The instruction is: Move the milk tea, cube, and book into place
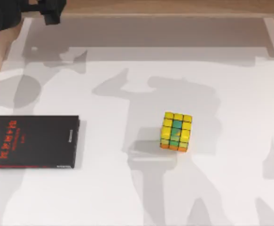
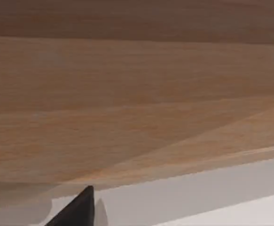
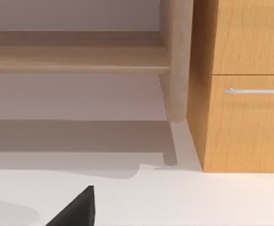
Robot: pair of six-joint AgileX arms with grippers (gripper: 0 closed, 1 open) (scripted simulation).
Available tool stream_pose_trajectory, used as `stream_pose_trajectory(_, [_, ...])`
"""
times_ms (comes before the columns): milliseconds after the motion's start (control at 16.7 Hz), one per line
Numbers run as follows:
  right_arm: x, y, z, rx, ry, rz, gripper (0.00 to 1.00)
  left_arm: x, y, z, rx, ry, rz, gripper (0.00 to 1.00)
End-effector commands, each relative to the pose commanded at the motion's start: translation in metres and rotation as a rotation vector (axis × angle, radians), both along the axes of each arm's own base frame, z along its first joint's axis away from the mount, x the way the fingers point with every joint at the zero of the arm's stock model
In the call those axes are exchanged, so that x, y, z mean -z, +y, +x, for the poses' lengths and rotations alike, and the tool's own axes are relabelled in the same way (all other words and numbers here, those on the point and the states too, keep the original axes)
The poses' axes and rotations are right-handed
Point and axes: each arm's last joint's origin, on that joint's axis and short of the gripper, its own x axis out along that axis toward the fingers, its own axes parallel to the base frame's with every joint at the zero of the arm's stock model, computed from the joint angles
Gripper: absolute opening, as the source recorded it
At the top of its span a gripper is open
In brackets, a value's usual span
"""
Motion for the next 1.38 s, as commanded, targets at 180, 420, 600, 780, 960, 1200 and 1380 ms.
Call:
stream_pose_trajectory(180, [0.0, 0.0, 0.0, 0.0, 0.0, 0.0, 1.0, -0.007, -0.071, 0.017, 0.083, 0.24, 0.0, 1.0])
stream_pose_trajectory(420, [0.0, 0.0, 0.0, 0.0, 0.0, 0.0, 1.0, 0.003, -0.166, 0.02, 0.135, 0.563, 0.098, 1.0])
stream_pose_trajectory(600, [0.0, 0.0, 0.0, 0.0, 0.0, 0.0, 1.0, 0.016, -0.226, 0.008, 0.131, 0.759, 0.228, 1.0])
stream_pose_trajectory(780, [0.0, 0.0, 0.0, 0.0, 0.0, 0.0, 1.0, 0.026, -0.271, -0.011, 0.103, 0.889, 0.371, 1.0])
stream_pose_trajectory(960, [0.0, 0.0, 0.0, 0.0, 0.0, 0.0, 1.0, 0.034, -0.299, -0.031, 0.068, 0.962, 0.496, 1.0])
stream_pose_trajectory(1200, [0.0, 0.0, 0.0, 0.0, 0.0, 0.0, 1.0, 0.037, -0.317, -0.048, 0.037, 0.992, 0.59, 1.0])
stream_pose_trajectory(1380, [0.0, 0.0, 0.0, 0.0, 0.0, 0.0, 1.0, 0.037, -0.318, -0.05, 0.034, 0.993, 0.598, 1.0])
